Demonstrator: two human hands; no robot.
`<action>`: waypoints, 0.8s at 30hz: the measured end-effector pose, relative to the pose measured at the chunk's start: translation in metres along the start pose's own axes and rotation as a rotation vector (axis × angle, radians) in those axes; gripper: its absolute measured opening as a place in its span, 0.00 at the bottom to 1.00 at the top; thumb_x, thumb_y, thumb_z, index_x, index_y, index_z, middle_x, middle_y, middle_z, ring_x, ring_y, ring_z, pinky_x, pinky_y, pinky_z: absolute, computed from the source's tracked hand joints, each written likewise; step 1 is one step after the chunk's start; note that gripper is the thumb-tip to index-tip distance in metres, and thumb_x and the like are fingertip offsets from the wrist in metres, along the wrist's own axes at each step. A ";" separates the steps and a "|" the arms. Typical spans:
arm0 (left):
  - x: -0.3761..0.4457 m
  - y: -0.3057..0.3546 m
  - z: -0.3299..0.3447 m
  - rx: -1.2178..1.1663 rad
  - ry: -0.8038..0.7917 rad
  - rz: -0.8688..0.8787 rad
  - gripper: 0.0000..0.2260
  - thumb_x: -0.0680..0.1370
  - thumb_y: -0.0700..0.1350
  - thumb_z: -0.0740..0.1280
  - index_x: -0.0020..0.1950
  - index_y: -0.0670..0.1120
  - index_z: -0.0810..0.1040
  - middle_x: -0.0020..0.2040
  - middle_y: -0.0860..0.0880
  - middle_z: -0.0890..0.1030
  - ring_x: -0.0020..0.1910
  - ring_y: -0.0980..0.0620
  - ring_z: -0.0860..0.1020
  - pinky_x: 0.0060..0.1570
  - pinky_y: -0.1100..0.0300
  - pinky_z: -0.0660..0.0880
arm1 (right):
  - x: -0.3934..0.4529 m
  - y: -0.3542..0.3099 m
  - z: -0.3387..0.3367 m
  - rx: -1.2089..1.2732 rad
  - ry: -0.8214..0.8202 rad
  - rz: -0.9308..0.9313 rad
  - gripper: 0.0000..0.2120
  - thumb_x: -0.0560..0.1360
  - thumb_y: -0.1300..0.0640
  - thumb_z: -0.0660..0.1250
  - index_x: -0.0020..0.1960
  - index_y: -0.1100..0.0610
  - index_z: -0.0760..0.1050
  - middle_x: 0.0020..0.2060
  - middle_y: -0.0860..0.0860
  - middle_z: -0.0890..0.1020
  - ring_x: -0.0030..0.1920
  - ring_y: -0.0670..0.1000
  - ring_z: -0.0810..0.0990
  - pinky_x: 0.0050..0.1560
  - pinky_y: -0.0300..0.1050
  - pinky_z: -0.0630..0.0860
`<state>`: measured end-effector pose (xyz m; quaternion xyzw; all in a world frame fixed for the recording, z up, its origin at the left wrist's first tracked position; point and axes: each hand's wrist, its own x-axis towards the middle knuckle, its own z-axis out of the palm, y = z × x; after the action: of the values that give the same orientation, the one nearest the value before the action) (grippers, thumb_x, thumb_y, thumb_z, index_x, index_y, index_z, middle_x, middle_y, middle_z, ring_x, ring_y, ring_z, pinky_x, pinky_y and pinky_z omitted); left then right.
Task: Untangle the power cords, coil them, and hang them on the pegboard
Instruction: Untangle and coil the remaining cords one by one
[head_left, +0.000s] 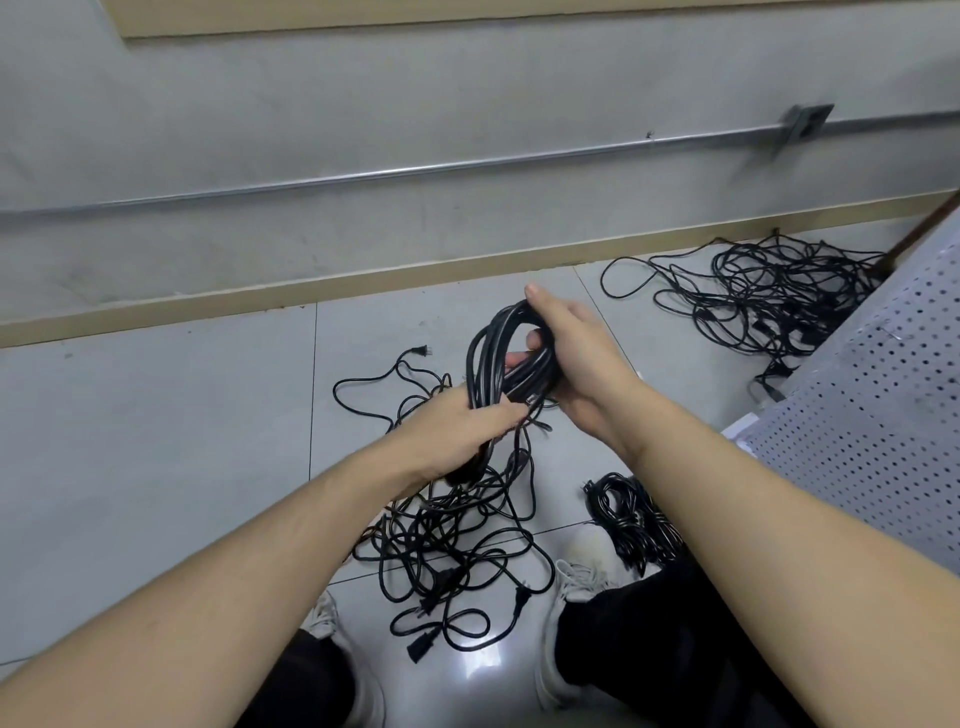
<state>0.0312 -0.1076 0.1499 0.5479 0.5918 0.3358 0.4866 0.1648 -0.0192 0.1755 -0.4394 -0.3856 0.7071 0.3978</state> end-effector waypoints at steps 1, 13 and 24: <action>0.001 -0.001 0.002 -0.014 -0.015 0.000 0.16 0.79 0.48 0.72 0.35 0.49 0.70 0.30 0.56 0.70 0.32 0.57 0.69 0.38 0.61 0.65 | 0.000 0.001 0.001 0.050 0.027 0.010 0.13 0.79 0.47 0.71 0.54 0.54 0.71 0.30 0.49 0.71 0.28 0.50 0.75 0.29 0.42 0.75; 0.001 0.005 0.019 -0.218 -0.104 -0.010 0.14 0.72 0.45 0.73 0.29 0.53 0.73 0.34 0.52 0.75 0.43 0.49 0.75 0.52 0.45 0.80 | 0.005 -0.005 -0.006 0.277 -0.015 0.124 0.14 0.82 0.46 0.66 0.51 0.54 0.66 0.27 0.48 0.66 0.24 0.46 0.63 0.26 0.39 0.70; 0.003 0.024 -0.016 -0.749 0.216 0.058 0.09 0.78 0.42 0.70 0.41 0.48 0.72 0.38 0.48 0.75 0.35 0.51 0.77 0.38 0.52 0.79 | -0.007 0.042 -0.005 -0.692 -0.721 0.334 0.24 0.79 0.69 0.52 0.57 0.48 0.80 0.54 0.45 0.84 0.60 0.47 0.82 0.66 0.51 0.76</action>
<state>0.0237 -0.0983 0.1764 0.3104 0.4605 0.5980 0.5779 0.1624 -0.0410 0.1389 -0.3294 -0.6336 0.6985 -0.0465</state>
